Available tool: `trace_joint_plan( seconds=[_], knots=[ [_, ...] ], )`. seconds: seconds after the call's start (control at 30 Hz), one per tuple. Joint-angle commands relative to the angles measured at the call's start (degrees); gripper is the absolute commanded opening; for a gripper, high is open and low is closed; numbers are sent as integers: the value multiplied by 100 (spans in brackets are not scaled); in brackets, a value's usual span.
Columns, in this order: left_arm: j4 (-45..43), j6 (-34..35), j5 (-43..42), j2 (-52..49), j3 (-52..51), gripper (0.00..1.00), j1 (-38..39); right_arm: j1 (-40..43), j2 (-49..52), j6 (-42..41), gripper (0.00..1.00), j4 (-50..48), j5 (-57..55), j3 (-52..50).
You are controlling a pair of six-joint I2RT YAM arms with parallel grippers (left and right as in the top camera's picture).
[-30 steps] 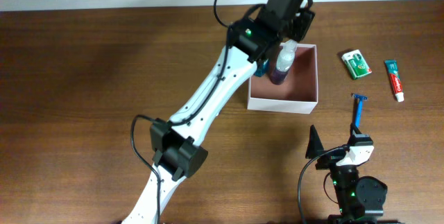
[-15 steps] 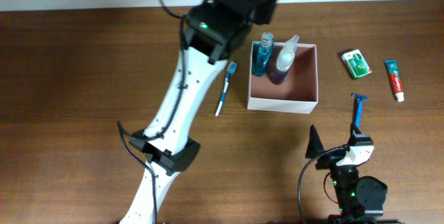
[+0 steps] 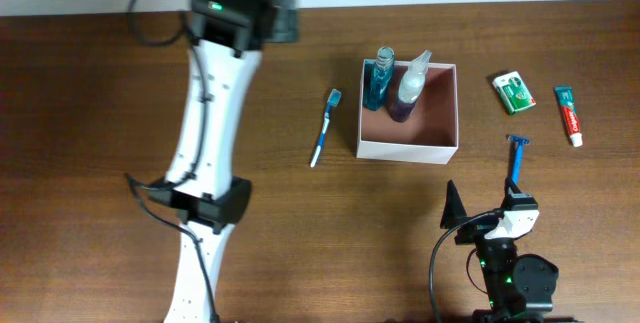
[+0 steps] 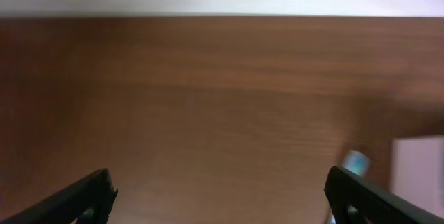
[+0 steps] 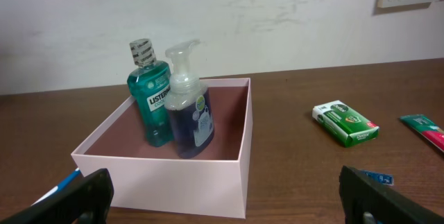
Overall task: Pack container
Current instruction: 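Withdraw the left arm upward away from the box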
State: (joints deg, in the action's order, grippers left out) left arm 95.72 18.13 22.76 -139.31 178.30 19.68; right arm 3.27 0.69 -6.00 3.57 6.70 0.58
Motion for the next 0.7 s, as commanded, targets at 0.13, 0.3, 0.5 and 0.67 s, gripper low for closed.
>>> trace_joint_plan(
  seconds=[0.13,0.3,0.5,0.67],
  knots=[
    [96,437,-964,-85,-470,99,-811,-42,-44,-4,99,33,-48,-26],
    [33,437,-988,-160,-916,99,-975,-42,-44,-4,99,35,-48,-26],
    [4,437,-970,-223,-1346,99,-1001,-35,-44,-4,99,-50,-114,-26],
    [-9,437,-975,-363,-1368,99,-999,-35,-42,-11,99,33,-103,-26]
  ],
)
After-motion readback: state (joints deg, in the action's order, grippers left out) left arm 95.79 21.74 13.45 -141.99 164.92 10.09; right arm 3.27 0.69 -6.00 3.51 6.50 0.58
